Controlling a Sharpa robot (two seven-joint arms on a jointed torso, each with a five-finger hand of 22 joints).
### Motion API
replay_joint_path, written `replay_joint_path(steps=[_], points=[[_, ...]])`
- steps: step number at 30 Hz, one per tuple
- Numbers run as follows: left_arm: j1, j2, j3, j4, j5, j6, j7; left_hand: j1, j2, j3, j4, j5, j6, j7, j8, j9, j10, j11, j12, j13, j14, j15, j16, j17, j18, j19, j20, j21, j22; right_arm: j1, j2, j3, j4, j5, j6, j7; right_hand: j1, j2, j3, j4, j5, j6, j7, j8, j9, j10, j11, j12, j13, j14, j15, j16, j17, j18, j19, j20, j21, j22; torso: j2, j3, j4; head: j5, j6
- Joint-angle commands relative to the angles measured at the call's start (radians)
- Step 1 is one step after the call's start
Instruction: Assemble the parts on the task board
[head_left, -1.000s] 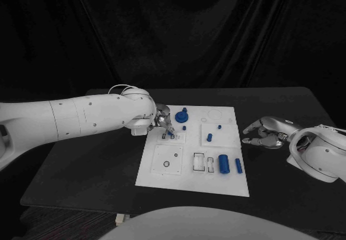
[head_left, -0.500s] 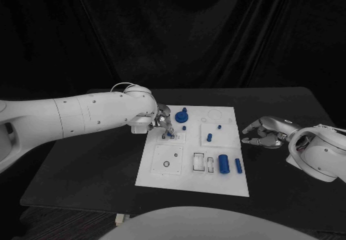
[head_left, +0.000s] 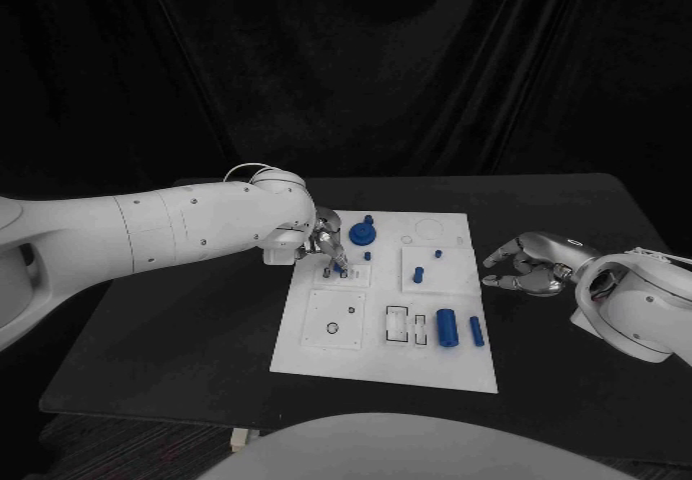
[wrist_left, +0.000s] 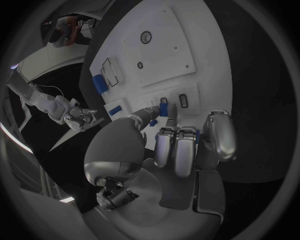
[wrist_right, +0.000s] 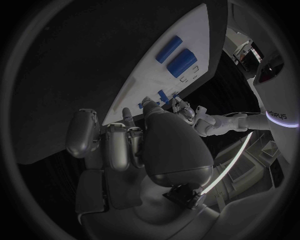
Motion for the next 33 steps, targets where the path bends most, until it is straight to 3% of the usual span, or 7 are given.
replay_joint_path(steps=[1, 33], points=[[0.002, 0.006, 0.001, -0.003, 0.004, 0.015, 0.010, 0.005, 0.002, 0.045, -0.039, -0.004, -0.001, -0.004, 0.003, 0.000, 0.058, -0.007, -0.003, 0.219, 0.104, -0.006, 0.003, 0.263, 0.007, -0.006, 0.000, -0.003, 0.162, -0.004, 0.000, 0.001, 0.000, -0.002, 0.003, -0.012, 0.008, -0.001, 0.001, -0.004, 0.005, 0.009, -0.001, -0.006, -0.001, 0.060, 0.006, -0.004, 0.204, 0.067, 0.007, -0.005, 0.110, 0.007, -0.006, 0.002, -0.006, 0.159, 0.000, 0.0006, -0.0005, 0.000, 0.000], [-0.009, 0.009, 0.001, 0.005, 0.004, 0.028, -0.025, 0.000, 0.007, 0.057, -0.044, 0.001, -0.004, -0.002, 0.000, -0.003, 0.056, -0.006, -0.005, 0.217, 0.104, -0.005, 0.003, 0.263, 0.008, -0.007, 0.000, -0.007, 0.161, -0.007, 0.001, 0.001, 0.001, -0.002, 0.004, -0.011, 0.010, -0.001, 0.000, -0.005, 0.008, 0.010, 0.000, -0.008, -0.003, 0.060, 0.006, -0.005, 0.203, 0.067, 0.007, -0.005, 0.111, 0.008, -0.007, 0.002, -0.010, 0.158, 0.000, 0.0002, 0.0025, -0.001, 0.000]])
